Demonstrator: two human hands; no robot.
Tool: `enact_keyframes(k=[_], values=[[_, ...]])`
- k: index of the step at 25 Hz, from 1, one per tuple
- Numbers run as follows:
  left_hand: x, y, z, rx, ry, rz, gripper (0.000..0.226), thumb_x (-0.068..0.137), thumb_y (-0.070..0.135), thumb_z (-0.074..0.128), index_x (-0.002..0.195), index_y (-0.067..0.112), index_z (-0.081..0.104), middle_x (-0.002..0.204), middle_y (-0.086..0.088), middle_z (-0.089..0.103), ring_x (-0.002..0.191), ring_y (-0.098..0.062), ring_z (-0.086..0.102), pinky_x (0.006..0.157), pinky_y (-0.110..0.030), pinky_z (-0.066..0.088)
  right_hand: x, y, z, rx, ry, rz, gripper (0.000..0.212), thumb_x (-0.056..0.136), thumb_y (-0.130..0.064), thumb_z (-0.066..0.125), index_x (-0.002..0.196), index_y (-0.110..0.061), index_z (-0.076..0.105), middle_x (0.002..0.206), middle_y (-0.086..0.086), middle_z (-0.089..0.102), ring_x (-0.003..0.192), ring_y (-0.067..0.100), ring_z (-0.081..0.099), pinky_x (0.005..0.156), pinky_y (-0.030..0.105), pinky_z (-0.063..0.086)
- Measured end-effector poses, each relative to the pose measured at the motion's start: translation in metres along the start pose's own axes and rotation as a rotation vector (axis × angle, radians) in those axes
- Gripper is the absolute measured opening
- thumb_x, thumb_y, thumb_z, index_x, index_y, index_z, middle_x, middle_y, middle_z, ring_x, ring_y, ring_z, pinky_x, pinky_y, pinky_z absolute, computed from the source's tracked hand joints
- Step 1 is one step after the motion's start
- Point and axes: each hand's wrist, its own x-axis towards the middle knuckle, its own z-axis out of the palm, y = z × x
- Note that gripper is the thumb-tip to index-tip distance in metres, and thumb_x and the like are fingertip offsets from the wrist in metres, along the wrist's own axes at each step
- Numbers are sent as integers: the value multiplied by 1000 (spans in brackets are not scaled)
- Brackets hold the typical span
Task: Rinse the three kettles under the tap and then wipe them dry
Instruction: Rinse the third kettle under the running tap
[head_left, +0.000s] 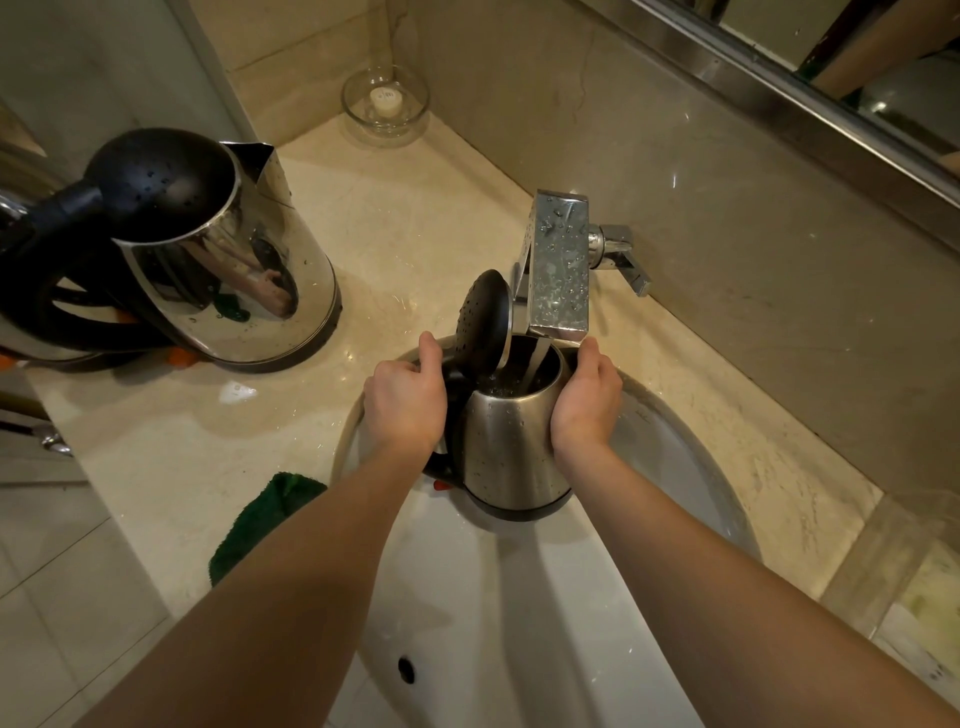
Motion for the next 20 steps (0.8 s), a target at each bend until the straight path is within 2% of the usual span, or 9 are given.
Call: enact_keyframes(k=[11, 20], values=[[2, -4, 2, -14, -6, 5, 58, 99, 52, 37, 54, 17, 46, 50, -1, 44, 46, -15, 42, 52, -29, 39, -1, 0, 0, 0, 9, -1, 37, 101, -42, 38, 73, -26, 55, 80, -5, 59, 78, 13, 55, 82, 38, 43], [2, -4, 3, -9, -5, -2, 57, 100, 53, 37, 56, 17, 48, 52, -1, 45, 48, -16, 43, 54, -30, 41, -1, 0, -1, 10, 4, 8, 35, 102, -41, 38, 72, -30, 53, 80, -8, 58, 77, 8, 53, 82, 36, 40]])
